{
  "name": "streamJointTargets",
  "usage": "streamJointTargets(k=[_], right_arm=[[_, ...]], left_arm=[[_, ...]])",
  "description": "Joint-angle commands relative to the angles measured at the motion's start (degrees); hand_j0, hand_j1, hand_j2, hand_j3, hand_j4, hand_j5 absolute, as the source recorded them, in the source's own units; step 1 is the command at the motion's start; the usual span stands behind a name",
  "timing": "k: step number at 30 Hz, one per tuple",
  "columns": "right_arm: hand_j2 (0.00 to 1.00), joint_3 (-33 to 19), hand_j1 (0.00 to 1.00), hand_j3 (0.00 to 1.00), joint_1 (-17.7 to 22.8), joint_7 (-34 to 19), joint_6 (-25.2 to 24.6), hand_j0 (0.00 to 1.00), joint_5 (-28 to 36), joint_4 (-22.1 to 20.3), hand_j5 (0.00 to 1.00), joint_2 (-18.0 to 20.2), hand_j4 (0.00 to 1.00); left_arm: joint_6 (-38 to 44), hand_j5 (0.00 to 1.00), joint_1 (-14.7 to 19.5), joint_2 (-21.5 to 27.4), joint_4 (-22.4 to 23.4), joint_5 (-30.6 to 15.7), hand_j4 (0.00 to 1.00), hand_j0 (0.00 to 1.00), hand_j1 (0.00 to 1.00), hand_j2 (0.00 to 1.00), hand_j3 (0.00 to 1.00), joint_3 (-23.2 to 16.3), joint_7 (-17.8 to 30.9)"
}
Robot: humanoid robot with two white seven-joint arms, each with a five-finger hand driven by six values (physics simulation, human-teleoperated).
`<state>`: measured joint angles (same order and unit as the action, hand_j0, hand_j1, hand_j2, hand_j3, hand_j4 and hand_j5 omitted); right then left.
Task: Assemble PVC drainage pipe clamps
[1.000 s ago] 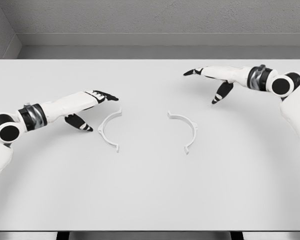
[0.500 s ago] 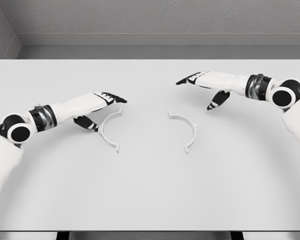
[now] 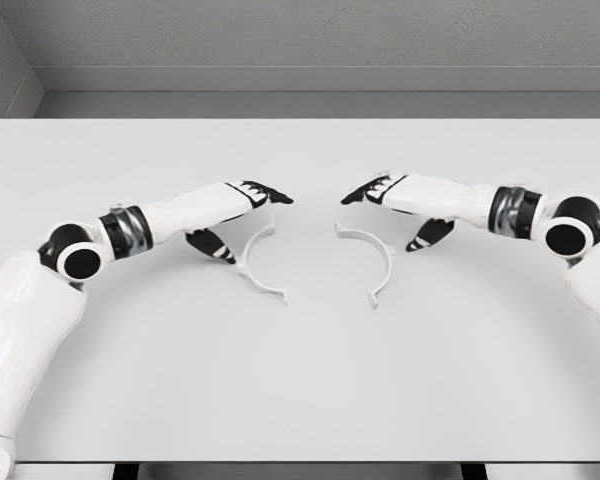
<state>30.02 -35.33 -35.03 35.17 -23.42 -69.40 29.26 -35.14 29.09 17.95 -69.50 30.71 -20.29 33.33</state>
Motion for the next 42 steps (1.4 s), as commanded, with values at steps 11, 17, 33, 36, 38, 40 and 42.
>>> streamJointTargets(k=[11, 17, 33, 36, 38, 40, 42], right_arm=[[1.0, -0.05, 1.0, 1.0, 2.9, 0.03, -0.17, 1.0, 0.21, -0.56, 1.0, -1.23, 1.0], [1.0, -0.05, 1.0, 1.0, 2.64, 0.03, -0.17, 1.0, 0.3, -0.56, 1.0, -2.46, 1.0], [1.0, -1.19, 1.0, 1.0, 2.64, 0.03, -0.17, 1.0, 0.3, -0.38, 1.0, -3.95, 1.0], [1.0, -3.29, 1.0, 1.0, 5.97, 0.03, -0.17, 1.0, 0.39, -5.74, 1.0, -0.96, 1.0], [1.0, -5.67, 1.0, 1.0, 7.82, 0.03, -0.17, 1.0, 0.39, -7.5, 1.0, -0.17, 1.0], [1.0, -5.67, 1.0, 1.0, 8.35, 0.03, -0.17, 1.0, 0.3, -7.59, 1.0, 0.18, 1.0], [1.0, -5.67, 1.0, 1.0, 8.35, 0.03, -0.17, 1.0, 0.39, -8.03, 1.0, 0.18, 1.0]], left_arm=[[0.14, 1.0, 0.0, -3.1, -0.02, 1.11, 1.0, 1.0, 1.0, 1.0, 1.0, -0.02, 1.13], [0.14, 1.0, 0.88, -2.75, 0.16, 1.37, 1.0, 1.0, 1.0, 1.0, 1.0, 0.95, 1.13], [0.14, 1.0, 3.25, -2.75, 0.68, 2.51, 1.0, 1.0, 1.0, 1.0, 1.0, 1.13, 1.21], [0.14, 1.0, 3.78, -4.06, 0.68, 2.6, 1.0, 1.0, 1.0, 1.0, 1.0, 0.95, 1.21], [0.14, 1.0, 3.78, -4.42, 0.68, 2.6, 1.0, 1.0, 1.0, 1.0, 1.0, 0.86, 1.21], [0.14, 1.0, 3.78, -4.59, 0.68, 2.6, 1.0, 1.0, 1.0, 1.0, 1.0, 0.86, 1.21], [0.14, 1.0, 3.78, -4.86, 0.68, 2.6, 1.0, 1.0, 1.0, 1.0, 1.0, 0.86, 1.21]])
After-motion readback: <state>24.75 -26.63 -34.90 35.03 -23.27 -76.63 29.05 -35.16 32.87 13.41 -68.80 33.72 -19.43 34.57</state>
